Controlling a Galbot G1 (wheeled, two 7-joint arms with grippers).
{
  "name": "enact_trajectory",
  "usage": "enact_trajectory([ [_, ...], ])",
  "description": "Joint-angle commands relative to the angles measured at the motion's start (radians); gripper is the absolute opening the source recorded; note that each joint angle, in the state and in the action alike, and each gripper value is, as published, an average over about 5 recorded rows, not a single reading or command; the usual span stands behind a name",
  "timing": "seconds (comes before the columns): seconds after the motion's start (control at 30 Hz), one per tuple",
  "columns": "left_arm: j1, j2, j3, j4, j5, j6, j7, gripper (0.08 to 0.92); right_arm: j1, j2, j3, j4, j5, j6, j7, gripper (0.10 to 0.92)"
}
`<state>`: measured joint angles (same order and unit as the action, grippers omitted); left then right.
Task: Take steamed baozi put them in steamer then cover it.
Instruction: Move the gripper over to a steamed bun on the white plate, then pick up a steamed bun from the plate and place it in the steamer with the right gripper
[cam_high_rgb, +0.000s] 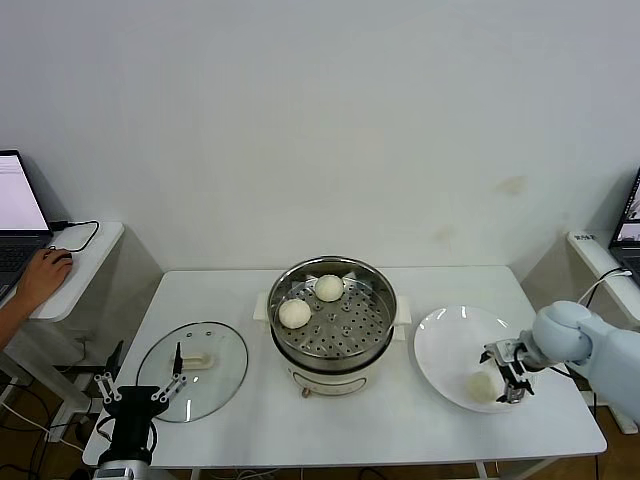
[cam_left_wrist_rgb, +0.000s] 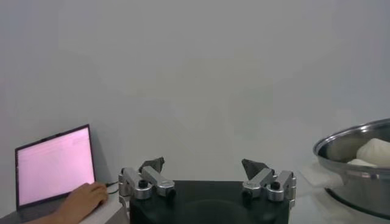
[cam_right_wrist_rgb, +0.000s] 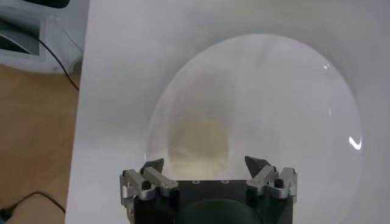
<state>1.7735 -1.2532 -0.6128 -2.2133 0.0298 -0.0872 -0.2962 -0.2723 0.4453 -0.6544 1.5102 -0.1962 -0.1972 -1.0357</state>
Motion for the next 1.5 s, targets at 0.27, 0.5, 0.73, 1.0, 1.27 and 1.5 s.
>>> enact_trajectory([
  [0.27, 0.002, -0.005, 0.002, -0.007, 0.011, -0.005, -0.001, 0.823, 0.002, 0.036, 0.001, -0.042, 0.007, -0.012, -0.023, 0.654],
  [0.5, 0.003, -0.008, 0.002, -0.013, 0.010, -0.005, -0.001, 0.823, 0.060, 0.024, -0.006, -0.029, 0.031, -0.009, -0.040, 0.586],
  [0.73, -0.002, 0.004, 0.000, -0.015, 0.007, -0.005, -0.002, 0.823, 0.327, -0.024, -0.109, 0.017, 0.139, -0.012, -0.057, 0.573],
  [1.0, -0.012, 0.013, 0.004, -0.022, 0.001, -0.005, -0.002, 0.823, 0.767, 0.033, -0.315, 0.007, 0.296, -0.018, -0.059, 0.577],
  [1.27, -0.022, 0.014, 0.008, -0.016, -0.007, -0.005, -0.003, 0.823, 0.942, 0.278, -0.427, 0.045, 0.434, -0.027, 0.014, 0.575],
  [1.5, -0.009, 0.012, -0.009, -0.017, -0.015, -0.007, -0.005, 0.823, 0.909, 0.423, -0.500, 0.103, 0.419, 0.089, 0.031, 0.577],
])
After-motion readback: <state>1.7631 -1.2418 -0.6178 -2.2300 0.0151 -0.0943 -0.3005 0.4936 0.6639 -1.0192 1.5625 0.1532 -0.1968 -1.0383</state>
